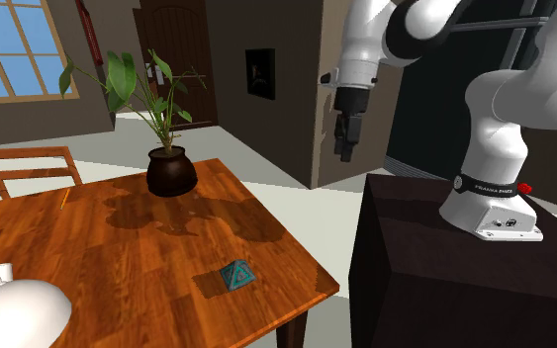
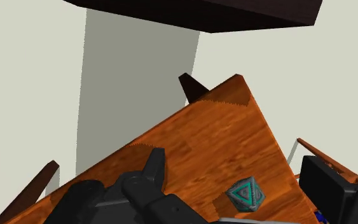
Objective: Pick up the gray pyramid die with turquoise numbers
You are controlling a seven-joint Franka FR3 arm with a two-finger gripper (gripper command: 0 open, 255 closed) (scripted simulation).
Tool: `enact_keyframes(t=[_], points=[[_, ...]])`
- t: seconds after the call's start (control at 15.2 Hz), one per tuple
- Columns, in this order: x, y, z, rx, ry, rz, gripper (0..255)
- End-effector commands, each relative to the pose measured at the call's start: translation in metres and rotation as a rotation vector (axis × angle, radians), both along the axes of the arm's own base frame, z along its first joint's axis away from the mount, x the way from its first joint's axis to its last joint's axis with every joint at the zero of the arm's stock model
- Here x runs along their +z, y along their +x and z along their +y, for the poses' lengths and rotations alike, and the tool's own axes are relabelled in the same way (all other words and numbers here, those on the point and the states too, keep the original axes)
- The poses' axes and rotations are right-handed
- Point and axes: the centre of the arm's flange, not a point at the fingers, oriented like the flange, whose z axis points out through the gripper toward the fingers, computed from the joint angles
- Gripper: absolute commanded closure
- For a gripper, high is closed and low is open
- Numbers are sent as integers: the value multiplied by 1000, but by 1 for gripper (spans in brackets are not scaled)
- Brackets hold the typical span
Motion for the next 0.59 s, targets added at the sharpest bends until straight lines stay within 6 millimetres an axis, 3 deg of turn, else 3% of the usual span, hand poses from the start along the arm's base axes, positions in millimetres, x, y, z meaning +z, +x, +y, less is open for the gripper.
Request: enact_keyframes(t=[0.0,0.53], points=[[-21,11,10,26,4,-35,0],[-99,56,50,131,25,-155,0]])
